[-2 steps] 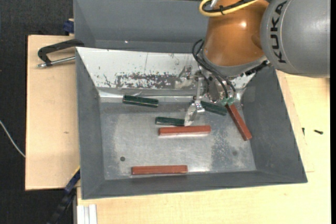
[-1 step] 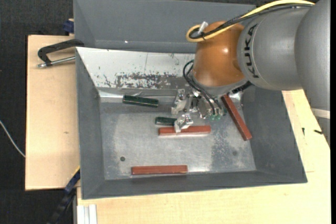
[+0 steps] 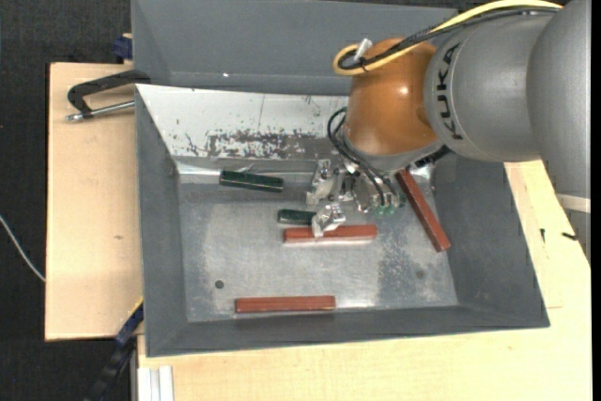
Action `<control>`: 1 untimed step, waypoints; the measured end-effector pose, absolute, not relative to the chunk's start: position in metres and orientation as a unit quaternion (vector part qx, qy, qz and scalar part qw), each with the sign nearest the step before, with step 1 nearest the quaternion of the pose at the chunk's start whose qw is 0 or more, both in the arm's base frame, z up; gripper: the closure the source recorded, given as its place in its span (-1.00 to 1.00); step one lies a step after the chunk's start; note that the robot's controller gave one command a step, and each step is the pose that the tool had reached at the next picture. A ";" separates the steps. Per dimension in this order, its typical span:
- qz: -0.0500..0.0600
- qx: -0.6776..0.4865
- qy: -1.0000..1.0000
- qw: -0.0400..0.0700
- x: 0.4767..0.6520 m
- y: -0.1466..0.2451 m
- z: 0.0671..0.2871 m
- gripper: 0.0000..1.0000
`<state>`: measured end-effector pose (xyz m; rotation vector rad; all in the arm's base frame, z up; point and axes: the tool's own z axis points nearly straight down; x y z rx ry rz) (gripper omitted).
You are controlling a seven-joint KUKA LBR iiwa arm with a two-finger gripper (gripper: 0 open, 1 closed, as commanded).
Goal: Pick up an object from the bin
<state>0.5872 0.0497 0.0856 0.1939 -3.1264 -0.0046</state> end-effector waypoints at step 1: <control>-0.001 0.065 -0.998 -0.005 0.600 0.056 0.111 1.00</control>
Offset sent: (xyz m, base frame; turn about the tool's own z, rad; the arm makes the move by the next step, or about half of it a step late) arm 0.0015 0.0199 0.1397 -0.0340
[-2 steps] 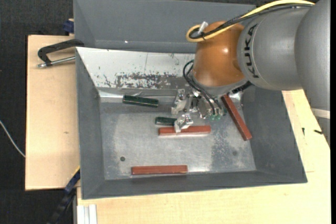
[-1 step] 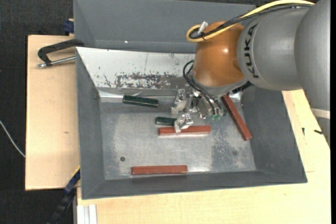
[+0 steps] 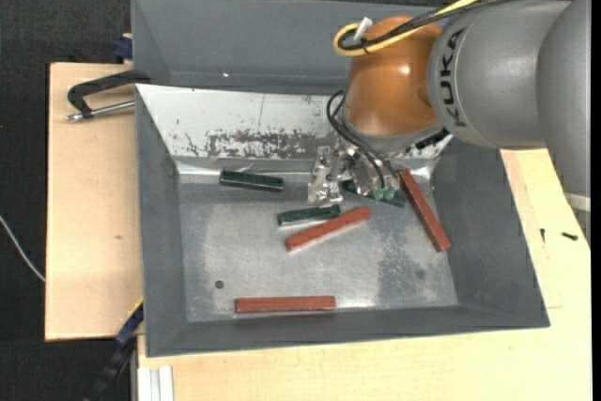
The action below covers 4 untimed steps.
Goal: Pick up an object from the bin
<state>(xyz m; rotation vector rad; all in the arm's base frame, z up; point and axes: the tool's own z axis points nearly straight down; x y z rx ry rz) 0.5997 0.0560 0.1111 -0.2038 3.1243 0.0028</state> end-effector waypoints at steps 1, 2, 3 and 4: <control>0.001 -0.072 0.997 0.001 0.594 0.063 0.172 1.00; 0.001 -0.127 0.992 -0.002 0.589 0.079 0.096 -1.00; 0.001 -0.126 0.992 0.001 0.591 0.079 0.099 -1.00; 0.001 -0.175 0.985 0.001 0.573 0.068 0.078 1.00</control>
Offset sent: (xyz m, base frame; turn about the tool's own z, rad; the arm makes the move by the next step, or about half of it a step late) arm -0.0098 0.0218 -0.0129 -0.1236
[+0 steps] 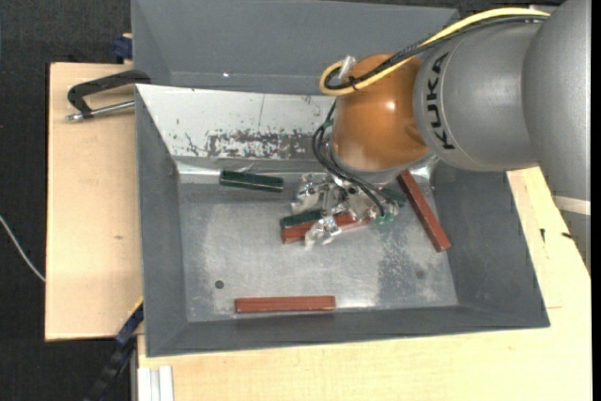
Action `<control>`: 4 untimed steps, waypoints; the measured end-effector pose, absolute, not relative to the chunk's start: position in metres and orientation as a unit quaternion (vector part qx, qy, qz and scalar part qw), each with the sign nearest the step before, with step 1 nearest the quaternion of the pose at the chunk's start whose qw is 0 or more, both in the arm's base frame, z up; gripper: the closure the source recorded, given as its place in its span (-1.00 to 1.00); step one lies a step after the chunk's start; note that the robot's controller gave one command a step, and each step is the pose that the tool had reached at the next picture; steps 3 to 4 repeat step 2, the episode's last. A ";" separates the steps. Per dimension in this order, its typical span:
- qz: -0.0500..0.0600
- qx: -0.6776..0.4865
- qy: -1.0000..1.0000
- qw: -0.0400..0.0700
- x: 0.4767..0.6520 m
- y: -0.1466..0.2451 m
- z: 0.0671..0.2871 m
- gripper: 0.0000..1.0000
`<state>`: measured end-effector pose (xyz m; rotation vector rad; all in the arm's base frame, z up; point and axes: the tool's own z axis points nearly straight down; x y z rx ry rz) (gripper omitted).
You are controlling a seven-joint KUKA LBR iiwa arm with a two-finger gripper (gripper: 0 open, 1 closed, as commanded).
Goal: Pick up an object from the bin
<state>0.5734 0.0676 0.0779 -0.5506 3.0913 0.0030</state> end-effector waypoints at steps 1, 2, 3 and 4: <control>0.001 -0.175 0.985 0.001 0.573 0.068 0.078 1.00; 0.001 -0.192 0.981 0.003 0.587 0.058 0.202 1.00; 0.001 -0.192 0.981 0.003 0.587 0.058 0.202 1.00; 0.001 -0.192 0.981 0.003 0.587 0.058 0.202 1.00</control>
Offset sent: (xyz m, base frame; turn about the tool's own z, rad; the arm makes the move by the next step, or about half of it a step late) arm 0.0127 -0.0105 0.1228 -0.0358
